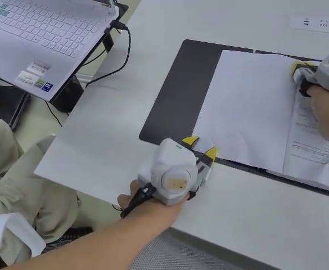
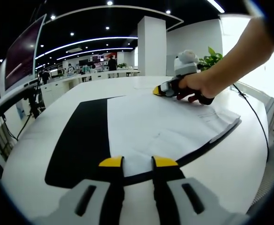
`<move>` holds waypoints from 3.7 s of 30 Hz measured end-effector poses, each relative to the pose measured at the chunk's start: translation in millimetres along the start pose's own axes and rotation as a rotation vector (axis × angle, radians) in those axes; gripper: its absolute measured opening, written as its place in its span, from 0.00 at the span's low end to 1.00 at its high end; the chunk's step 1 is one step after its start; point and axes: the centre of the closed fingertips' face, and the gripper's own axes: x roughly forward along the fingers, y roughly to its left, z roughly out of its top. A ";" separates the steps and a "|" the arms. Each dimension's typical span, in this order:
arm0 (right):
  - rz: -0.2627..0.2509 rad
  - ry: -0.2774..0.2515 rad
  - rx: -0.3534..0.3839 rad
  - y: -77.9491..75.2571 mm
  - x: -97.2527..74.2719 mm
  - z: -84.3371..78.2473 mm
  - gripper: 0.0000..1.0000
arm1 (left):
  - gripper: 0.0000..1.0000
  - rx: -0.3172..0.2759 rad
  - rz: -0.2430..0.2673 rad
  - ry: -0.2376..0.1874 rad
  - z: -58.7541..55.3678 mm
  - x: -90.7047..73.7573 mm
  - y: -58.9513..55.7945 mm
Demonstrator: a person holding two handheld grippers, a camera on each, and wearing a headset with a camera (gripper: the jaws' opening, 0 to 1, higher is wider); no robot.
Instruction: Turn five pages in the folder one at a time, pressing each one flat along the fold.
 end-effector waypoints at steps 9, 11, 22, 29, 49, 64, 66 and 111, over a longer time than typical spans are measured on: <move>0.027 0.018 0.002 8.7 -21.8 -12.4 0.00 | 0.22 0.000 0.000 -0.002 0.3 -0.7 -0.5; 0.034 0.023 0.004 10.8 -26.9 -15.2 0.00 | 0.22 0.002 0.000 -0.001 0.4 -0.9 -0.6; 0.057 0.028 0.029 27.2 -65.8 -24.1 0.00 | 0.22 0.000 0.001 0.000 0.7 -1.4 -0.4; 0.069 0.034 0.040 36.6 -87.4 -31.4 0.00 | 0.22 -0.001 0.001 0.001 0.4 -1.5 -0.2; 0.118 0.053 -0.005 66.3 -137.5 -62.3 0.00 | 0.22 0.001 0.000 -0.004 -0.4 -0.6 -0.3; 0.142 0.109 0.015 76.2 -169.2 -85.0 0.00 | 0.22 -0.003 0.001 -0.008 1.6 -2.5 -1.3; 0.145 0.117 0.016 77.0 -173.2 -87.2 0.00 | 0.22 -0.002 0.001 -0.007 2.0 -2.8 -1.4; 0.078 0.034 0.112 77.9 -304.7 -28.3 0.00 | 0.04 -0.039 -0.007 0.202 17.2 -3.2 -3.3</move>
